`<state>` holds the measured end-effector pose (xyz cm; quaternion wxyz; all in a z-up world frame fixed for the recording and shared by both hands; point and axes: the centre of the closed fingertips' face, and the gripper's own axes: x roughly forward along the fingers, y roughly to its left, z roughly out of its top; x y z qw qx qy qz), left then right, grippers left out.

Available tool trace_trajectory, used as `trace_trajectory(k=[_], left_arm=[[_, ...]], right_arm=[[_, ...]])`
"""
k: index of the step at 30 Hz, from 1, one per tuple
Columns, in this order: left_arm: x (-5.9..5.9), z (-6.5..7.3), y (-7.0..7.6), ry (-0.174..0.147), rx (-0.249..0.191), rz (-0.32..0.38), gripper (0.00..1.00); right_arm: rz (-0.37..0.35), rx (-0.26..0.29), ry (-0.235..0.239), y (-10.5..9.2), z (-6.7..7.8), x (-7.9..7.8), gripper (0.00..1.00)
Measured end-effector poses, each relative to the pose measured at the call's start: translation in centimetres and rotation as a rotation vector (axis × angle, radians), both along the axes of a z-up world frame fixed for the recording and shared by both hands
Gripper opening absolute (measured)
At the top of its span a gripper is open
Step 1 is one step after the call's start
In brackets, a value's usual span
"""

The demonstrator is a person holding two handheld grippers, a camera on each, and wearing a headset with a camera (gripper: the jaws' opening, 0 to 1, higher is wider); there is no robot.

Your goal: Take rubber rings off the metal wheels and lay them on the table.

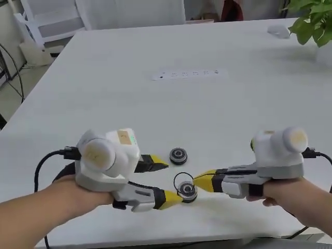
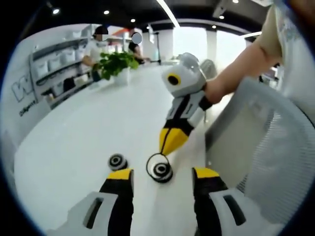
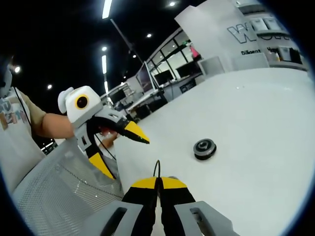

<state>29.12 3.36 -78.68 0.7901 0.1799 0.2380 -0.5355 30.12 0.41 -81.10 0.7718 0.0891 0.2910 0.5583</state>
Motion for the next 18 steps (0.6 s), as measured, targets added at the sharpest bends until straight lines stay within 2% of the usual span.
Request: trace_trajectory(k=[7, 18], left_arm=[[0.0, 1.7, 1.9, -0.027, -0.031, 0.036, 0.57], [0.2, 2.5, 5.6, -0.029, -0.049, 0.131, 0.69]], right_arm=[[0.000, 0.016, -0.014, 0.6, 1.4, 0.4, 0.00], [0.018, 0.017, -0.026, 1.6, 1.8, 2.1, 0.00]])
